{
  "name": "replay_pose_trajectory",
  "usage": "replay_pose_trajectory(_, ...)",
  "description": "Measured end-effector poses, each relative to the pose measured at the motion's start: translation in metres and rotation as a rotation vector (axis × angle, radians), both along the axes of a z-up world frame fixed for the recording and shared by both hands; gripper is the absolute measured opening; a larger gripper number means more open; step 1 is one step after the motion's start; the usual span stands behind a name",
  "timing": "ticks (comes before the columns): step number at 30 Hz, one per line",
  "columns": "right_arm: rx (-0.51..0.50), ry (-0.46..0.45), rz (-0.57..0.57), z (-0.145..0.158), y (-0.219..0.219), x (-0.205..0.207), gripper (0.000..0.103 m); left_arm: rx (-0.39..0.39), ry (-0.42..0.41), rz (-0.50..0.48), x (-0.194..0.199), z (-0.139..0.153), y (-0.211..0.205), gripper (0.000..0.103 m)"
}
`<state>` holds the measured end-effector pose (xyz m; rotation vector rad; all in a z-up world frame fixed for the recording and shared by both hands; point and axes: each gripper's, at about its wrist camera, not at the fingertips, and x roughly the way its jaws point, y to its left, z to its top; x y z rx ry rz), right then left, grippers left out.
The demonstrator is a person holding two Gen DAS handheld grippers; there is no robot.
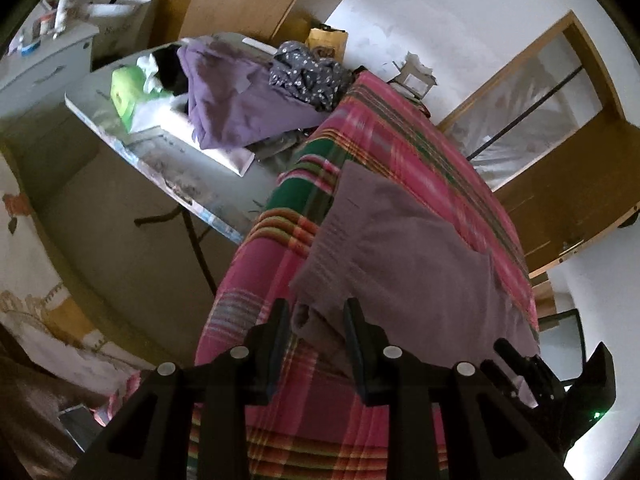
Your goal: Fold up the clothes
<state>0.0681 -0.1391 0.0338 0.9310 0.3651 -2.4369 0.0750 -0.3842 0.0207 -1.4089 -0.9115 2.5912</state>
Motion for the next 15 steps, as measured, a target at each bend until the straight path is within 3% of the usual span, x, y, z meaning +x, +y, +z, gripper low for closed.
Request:
replay_pose_trajectory(6,-0.011,-0.014,0.205,0.002,-0.056,0.007,0.042,0.070,0.001,0.040,0.003,-0.007,-0.011,0.029)
replay_pose_trajectory(9,0.049,0.051,0.263,-0.003,-0.088,0.011,0.042,0.083,0.007,0.045,0.005,-0.008,-0.014,0.029)
replay_pose_trajectory(11,0.068,0.043,0.296,-0.007,-0.103,0.009,0.055,0.090,0.007,0.047,0.005,-0.009,-0.015,0.029)
replay_pose_trajectory(15,0.102,0.048,0.331,-0.013,-0.126,0.009,0.056,0.096,0.006,0.043,0.005,-0.010,-0.016,0.029)
